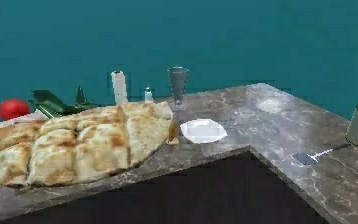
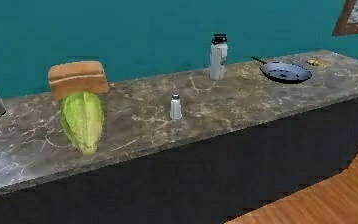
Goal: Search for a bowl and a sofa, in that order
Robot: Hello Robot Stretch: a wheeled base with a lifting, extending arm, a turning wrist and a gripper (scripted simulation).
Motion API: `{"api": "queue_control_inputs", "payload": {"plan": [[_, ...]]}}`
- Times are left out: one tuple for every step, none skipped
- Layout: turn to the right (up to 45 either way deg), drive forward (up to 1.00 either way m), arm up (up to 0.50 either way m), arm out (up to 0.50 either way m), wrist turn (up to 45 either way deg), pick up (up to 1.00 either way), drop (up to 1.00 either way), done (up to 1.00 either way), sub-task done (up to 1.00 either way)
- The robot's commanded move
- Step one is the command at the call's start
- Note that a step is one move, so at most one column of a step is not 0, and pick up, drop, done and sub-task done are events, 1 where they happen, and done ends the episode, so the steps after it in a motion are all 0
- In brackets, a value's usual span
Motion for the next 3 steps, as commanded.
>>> {"api": "queue_control_inputs", "payload": {"plan": [[24.0, 0.00, 0.00, 0.00, 0.0, 0.00, 0.00, 0.00, 0.00], [0.0, 0.00, 0.00, 0.00, 0.0, 0.00, 0.00, 0.00, 1.00], [45.0, 0.00, 0.00, 0.00, 0.0, 0.00, 0.00, 0.00, 0.00]]}}
